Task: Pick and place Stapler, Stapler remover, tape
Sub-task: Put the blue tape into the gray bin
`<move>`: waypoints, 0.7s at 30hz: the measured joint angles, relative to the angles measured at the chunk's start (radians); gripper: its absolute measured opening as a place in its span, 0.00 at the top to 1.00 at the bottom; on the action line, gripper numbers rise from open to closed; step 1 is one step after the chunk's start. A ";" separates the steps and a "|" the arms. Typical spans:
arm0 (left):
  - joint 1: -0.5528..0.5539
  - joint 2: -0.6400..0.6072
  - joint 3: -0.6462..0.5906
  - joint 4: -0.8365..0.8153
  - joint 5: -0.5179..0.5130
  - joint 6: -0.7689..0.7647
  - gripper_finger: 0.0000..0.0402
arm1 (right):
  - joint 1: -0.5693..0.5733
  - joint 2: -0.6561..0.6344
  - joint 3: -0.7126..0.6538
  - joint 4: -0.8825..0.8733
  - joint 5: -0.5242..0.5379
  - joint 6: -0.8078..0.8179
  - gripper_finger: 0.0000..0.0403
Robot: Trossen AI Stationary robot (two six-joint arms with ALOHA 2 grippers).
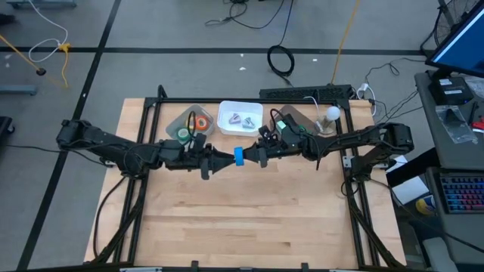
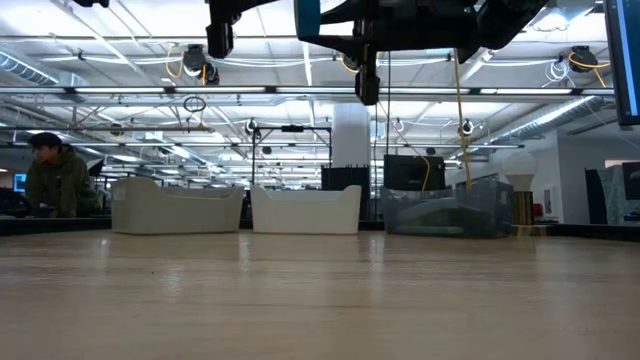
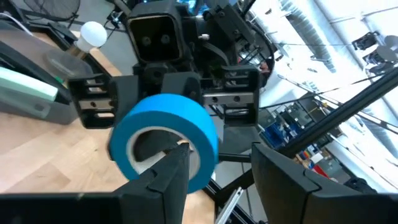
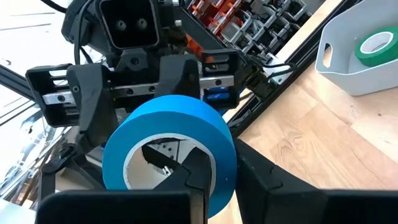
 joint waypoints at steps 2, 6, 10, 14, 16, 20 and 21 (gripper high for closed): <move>0.004 0.009 0.000 0.001 0.000 -0.002 0.57 | 0.000 0.000 0.000 -0.002 0.001 0.000 0.91; 0.012 0.026 0.000 0.003 0.000 -0.019 0.57 | 0.000 0.000 0.000 -0.003 0.005 0.000 0.91; 0.013 0.027 0.000 0.021 0.000 -0.019 0.57 | 0.000 0.000 0.000 -0.012 0.025 0.000 0.91; 0.023 0.027 0.000 0.022 0.000 -0.021 0.57 | 0.000 0.000 0.000 -0.017 0.029 -0.004 0.91; 0.029 0.027 0.000 0.023 0.000 -0.030 0.57 | 0.000 0.000 0.000 -0.017 0.033 -0.005 0.91; 0.038 0.036 0.000 0.023 -0.001 -0.044 0.57 | 0.000 0.000 0.000 -0.018 0.055 -0.013 0.91; 0.040 0.036 0.000 0.021 0.000 -0.045 0.57 | 0.000 0.000 0.000 -0.018 0.058 -0.015 0.91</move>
